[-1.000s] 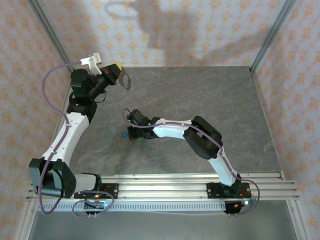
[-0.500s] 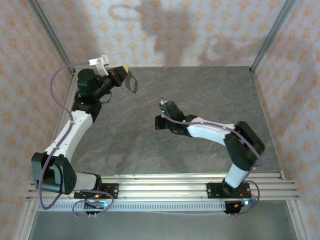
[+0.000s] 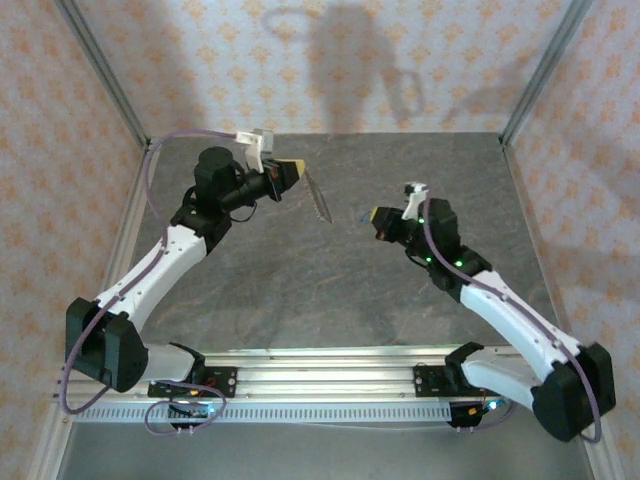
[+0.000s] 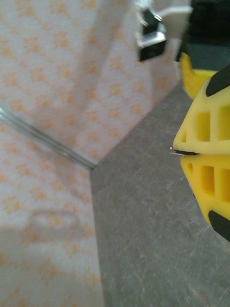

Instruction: Put the keys on the keyring

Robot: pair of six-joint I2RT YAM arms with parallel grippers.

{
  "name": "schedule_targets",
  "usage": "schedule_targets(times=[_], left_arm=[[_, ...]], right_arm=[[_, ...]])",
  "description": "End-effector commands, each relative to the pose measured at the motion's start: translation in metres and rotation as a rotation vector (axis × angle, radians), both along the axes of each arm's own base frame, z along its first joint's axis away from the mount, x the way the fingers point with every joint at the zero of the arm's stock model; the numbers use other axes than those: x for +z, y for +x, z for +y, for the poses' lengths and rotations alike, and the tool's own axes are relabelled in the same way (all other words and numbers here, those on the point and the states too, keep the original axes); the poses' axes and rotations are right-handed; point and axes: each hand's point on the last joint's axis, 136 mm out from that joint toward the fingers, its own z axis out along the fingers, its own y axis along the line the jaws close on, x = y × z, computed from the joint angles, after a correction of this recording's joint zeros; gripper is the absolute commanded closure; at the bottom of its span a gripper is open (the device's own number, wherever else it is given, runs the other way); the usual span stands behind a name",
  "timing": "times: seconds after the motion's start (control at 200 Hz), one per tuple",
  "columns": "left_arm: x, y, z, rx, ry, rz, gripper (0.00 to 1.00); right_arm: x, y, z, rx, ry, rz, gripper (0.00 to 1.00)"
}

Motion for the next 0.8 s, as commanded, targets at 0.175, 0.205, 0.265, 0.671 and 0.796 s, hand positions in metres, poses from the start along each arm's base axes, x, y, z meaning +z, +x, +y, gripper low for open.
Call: schedule_targets(times=[0.175,0.205,0.265,0.671,0.796], left_arm=[[0.015,-0.021,-0.029,-0.111,0.052,-0.144,1.00],[0.014,-0.021,-0.031,-0.119,0.056,-0.154,1.00],[0.011,-0.025,-0.038,-0.140,0.074,-0.178,1.00],[0.003,-0.045,-0.066,-0.207,0.109,-0.277,1.00],[0.005,-0.051,-0.074,-0.208,0.114,-0.306,1.00]], right_arm=[[0.044,-0.015,-0.009,0.090,0.137,-0.081,1.00],[0.048,-0.015,-0.009,0.101,0.148,-0.088,1.00],[0.053,-0.017,-0.007,0.122,0.164,-0.097,1.00],[0.078,-0.028,-0.012,0.129,0.246,-0.149,1.00],[0.079,-0.026,-0.016,0.099,0.280,-0.145,1.00]])
